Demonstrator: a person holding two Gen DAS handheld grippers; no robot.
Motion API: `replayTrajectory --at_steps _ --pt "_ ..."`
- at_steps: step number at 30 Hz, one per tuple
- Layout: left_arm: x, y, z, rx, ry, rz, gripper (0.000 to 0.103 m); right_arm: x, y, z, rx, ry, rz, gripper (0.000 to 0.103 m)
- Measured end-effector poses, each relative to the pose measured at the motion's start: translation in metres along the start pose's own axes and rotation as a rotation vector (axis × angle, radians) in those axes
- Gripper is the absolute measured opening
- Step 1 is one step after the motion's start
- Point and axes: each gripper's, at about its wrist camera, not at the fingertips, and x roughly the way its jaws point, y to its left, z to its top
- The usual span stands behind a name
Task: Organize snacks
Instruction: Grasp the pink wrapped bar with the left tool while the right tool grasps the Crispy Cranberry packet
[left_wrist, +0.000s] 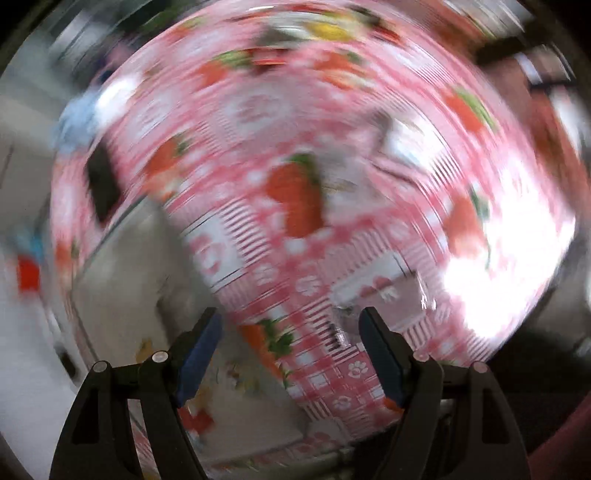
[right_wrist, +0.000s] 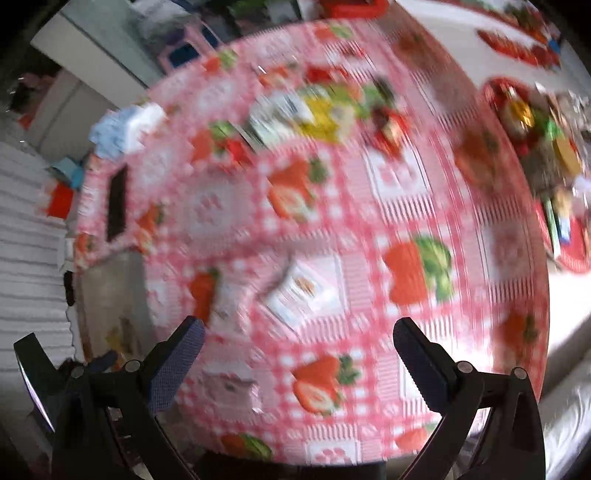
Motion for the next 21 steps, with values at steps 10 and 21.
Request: replayTrajectory --at_steps 10,21 --pt "0.044 -0.093 -0.01 0.509 -0.07 0.098 0.08 0.014 -0.041 -0.03 0.046 0.093 -0.071 0.103" --pt "0.079 0.01 0.01 -0.224 0.137 -0.152 0.082 0.05 -0.045 -0.017 0.154 0.16 -0.005 0.103"
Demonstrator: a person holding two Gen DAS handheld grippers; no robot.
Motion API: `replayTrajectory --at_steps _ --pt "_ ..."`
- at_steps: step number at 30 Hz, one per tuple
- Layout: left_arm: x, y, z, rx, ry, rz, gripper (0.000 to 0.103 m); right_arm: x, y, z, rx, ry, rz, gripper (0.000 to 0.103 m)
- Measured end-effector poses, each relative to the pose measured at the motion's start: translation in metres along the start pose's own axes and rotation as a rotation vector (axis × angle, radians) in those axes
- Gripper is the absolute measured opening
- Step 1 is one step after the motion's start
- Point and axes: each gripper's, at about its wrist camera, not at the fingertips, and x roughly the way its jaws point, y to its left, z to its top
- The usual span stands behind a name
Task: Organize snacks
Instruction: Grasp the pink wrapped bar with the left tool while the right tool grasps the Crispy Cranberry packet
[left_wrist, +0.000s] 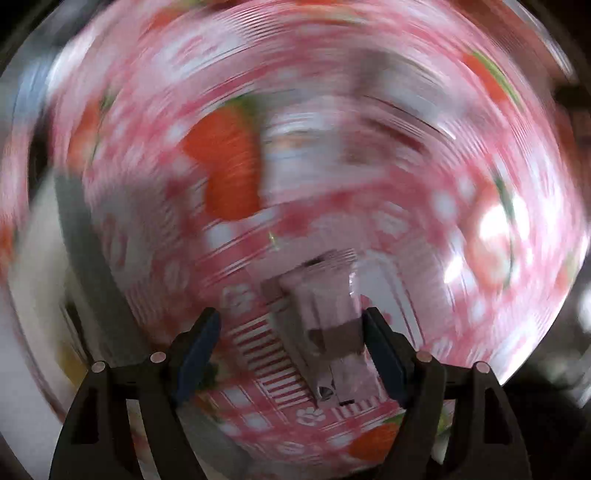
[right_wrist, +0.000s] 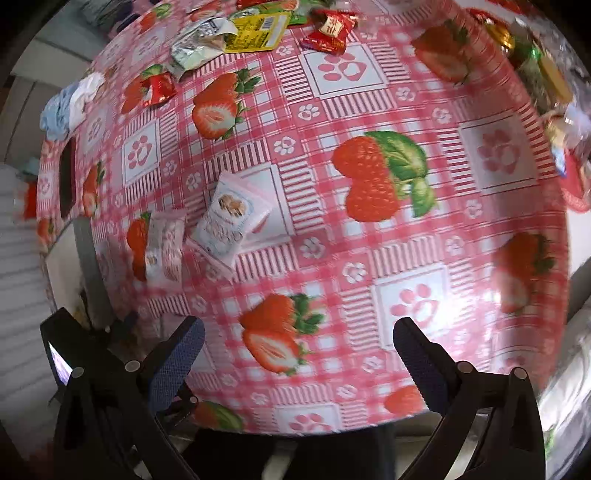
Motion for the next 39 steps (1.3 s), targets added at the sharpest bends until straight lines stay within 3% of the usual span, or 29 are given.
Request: replayTrajectory --at_steps 3,8,12,15,22,28,32,36,39 --pt "-0.005 0.027 0.002 -0.125 -0.007 -0.052 0.082 0.01 0.005 0.019 0.051 -0.014 0.014 0.103" --pt "-0.023 0.036 -0.002 -0.132 -0.04 -0.041 0.082 0.034 0.018 0.05 0.138 -0.039 0.026 0.103" --pt "-0.028 0.039 -0.011 -0.185 -0.02 -0.073 0.082 0.058 0.033 0.064 0.109 -0.025 -0.011 0.103" --pt "-0.02 0.045 -0.016 -0.248 0.02 -0.091 0.082 0.069 0.037 0.061 0.052 -0.007 -0.088 0.103" --pt "0.001 0.044 -0.023 -0.341 0.099 -0.082 0.082 0.074 -0.004 0.037 0.058 0.033 -0.143 0.103" --pt "0.001 0.04 -0.02 -0.332 0.079 -0.043 0.084 0.075 -0.006 0.03 -0.027 0.034 -0.158 0.103" --pt "-0.001 0.029 -0.011 -0.349 0.08 -0.042 0.086 0.091 0.023 0.027 -0.14 0.068 -0.192 0.103" --pt "0.003 0.027 -0.01 -0.365 0.077 -0.041 0.088 0.091 0.029 0.024 -0.147 0.055 -0.185 0.103" --pt "0.005 0.021 -0.006 -0.364 0.082 -0.047 0.087 0.09 0.023 0.031 -0.164 0.099 -0.19 0.103"
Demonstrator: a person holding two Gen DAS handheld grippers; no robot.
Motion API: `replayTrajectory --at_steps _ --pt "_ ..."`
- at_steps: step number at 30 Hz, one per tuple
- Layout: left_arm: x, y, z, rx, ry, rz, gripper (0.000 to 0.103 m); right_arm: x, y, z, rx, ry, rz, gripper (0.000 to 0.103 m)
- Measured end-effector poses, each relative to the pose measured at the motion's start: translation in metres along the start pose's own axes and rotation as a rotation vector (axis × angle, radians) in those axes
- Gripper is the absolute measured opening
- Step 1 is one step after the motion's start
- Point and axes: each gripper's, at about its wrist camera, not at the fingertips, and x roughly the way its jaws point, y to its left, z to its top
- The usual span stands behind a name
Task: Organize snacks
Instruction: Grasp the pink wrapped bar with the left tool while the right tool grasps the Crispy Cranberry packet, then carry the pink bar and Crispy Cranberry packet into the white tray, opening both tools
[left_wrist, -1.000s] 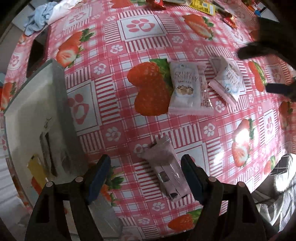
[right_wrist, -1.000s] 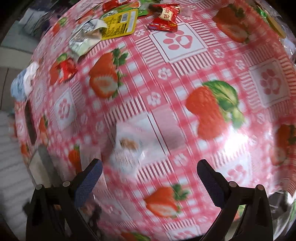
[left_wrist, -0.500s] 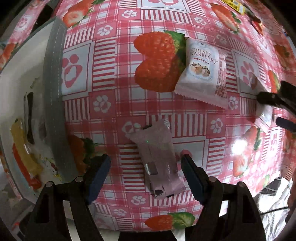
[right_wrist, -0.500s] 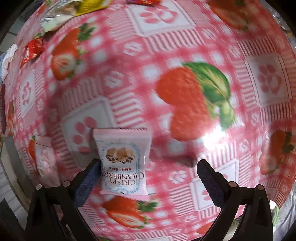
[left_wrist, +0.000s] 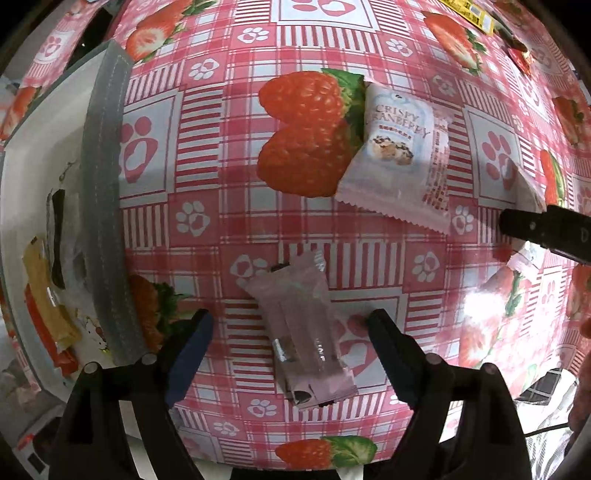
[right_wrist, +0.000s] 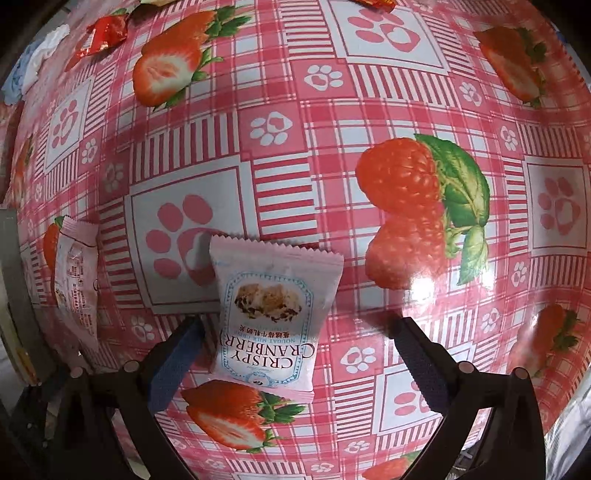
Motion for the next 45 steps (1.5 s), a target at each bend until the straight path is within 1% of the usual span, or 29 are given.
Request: replayTrajectory --at_steps 1,2,4,5,6,7,8,9,11,15,19,23,24,30,33,37,39,45 --pt "0.002 -0.004 0.001 0.008 0.002 -0.003 0.086 0.0 0.0 0.007 -0.011 0.013 -0.003 0.103" --pt "0.005 -0.012 0.0 0.016 0.004 -0.006 0.082 -0.001 0.001 0.008 -0.022 0.02 -0.002 0.103" --pt "0.002 -0.02 0.002 0.048 -0.001 -0.003 0.071 -0.002 0.008 0.012 -0.052 -0.001 -0.01 0.097" --pt "-0.001 -0.026 0.004 0.066 -0.006 0.0 0.059 -0.006 0.014 0.009 -0.075 -0.021 -0.013 0.089" --pt "-0.003 -0.029 0.004 0.086 -0.01 0.0 0.047 -0.008 0.018 0.006 -0.092 -0.033 -0.014 0.078" --pt "-0.005 -0.032 0.005 0.107 -0.011 -0.004 0.041 -0.012 0.021 0.004 -0.11 -0.046 -0.014 0.07" --pt "-0.006 -0.034 0.005 0.124 -0.01 -0.021 0.033 -0.017 0.026 0.001 -0.138 -0.067 -0.011 0.049" --pt "-0.006 -0.036 0.005 0.131 -0.006 -0.037 0.028 -0.019 0.028 0.001 -0.151 -0.068 0.01 0.045" --pt "-0.007 -0.035 0.005 0.133 0.005 -0.07 0.028 -0.02 0.029 -0.001 -0.151 -0.051 0.069 0.045" --pt "-0.015 -0.03 0.001 0.139 -0.009 -0.099 0.028 -0.03 0.027 -0.011 -0.147 -0.075 0.155 0.045" --pt "-0.034 -0.025 -0.002 0.158 -0.049 -0.114 0.028 -0.038 0.022 -0.025 -0.126 -0.077 0.2 0.045" --pt "-0.054 -0.015 -0.002 0.155 -0.086 -0.121 0.028 -0.043 0.013 -0.04 -0.09 -0.067 0.241 0.045" --pt "-0.058 -0.012 -0.001 0.148 -0.097 -0.121 0.028 -0.045 0.01 -0.042 -0.092 -0.068 0.244 0.045" --pt "-0.072 0.005 -0.001 0.112 -0.134 -0.122 0.028 -0.059 0.023 -0.062 -0.117 -0.075 0.251 0.045" --pt "-0.07 0.015 -0.006 0.092 -0.159 -0.125 0.028 -0.064 0.036 -0.06 -0.143 -0.079 0.243 0.045" --pt "-0.078 0.025 -0.008 0.059 -0.195 -0.142 0.028 -0.071 0.052 -0.054 -0.185 -0.091 0.23 0.045" --pt "-0.082 0.039 -0.009 0.052 -0.209 -0.147 0.028 -0.075 0.058 -0.054 -0.2 -0.096 0.228 0.045" --pt "-0.095 0.063 -0.016 0.012 -0.262 -0.139 0.028 -0.078 0.091 -0.051 -0.273 -0.099 0.229 0.045"
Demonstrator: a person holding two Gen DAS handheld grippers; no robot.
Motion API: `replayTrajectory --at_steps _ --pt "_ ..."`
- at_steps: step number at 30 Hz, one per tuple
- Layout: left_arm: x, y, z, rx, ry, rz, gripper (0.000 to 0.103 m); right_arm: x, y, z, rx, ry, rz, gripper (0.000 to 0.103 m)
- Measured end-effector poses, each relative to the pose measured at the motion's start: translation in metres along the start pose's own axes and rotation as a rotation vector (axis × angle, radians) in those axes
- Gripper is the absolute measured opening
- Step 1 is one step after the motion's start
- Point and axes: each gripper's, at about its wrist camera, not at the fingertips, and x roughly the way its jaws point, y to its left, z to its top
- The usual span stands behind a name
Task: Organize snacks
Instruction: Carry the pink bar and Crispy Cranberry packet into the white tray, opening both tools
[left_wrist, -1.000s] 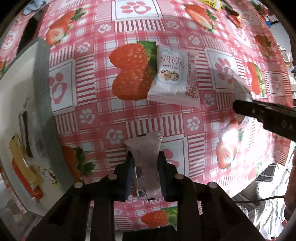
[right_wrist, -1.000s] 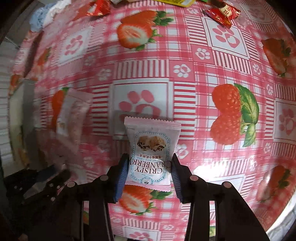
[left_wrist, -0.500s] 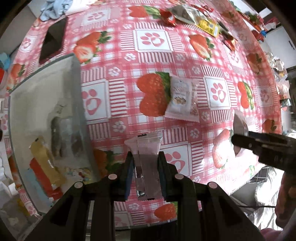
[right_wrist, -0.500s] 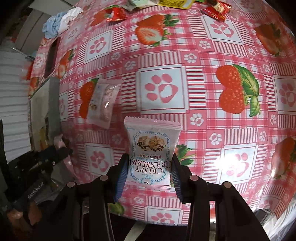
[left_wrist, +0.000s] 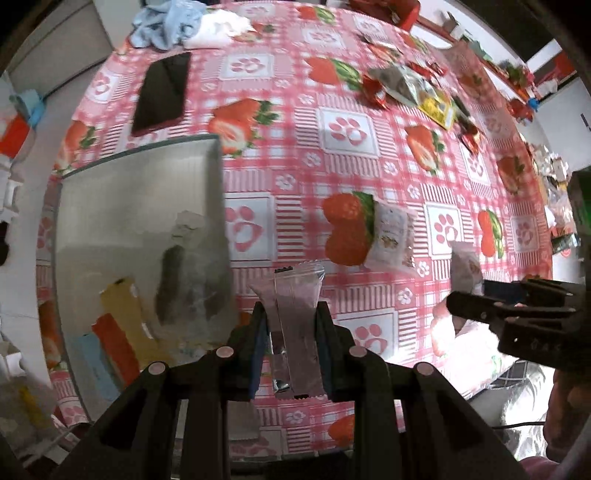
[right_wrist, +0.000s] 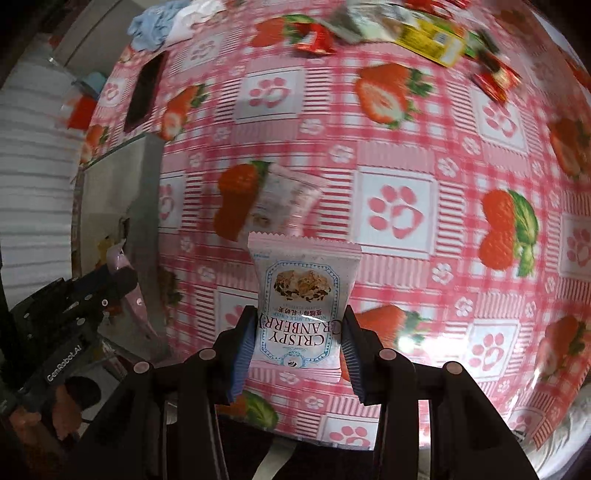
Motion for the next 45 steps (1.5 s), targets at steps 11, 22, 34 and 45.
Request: replayTrajectory --at_steps 11,22,34,45 --pt "-0.018 0.067 -0.009 -0.161 -0.046 0.027 0.028 0.011 0.064 0.015 -0.155 0.03 0.01 0.045" --pt "-0.01 0.11 -0.027 -0.248 -0.036 0.069 0.028 0.025 0.136 0.027 -0.321 0.072 -0.015 0.046" --pt "-0.005 0.137 -0.047 -0.307 -0.007 0.089 0.028 0.051 0.196 0.043 -0.411 0.105 0.008 0.045" --pt "0.002 0.145 -0.058 -0.31 0.027 0.105 0.028 0.075 0.223 0.054 -0.419 0.128 0.01 0.046"
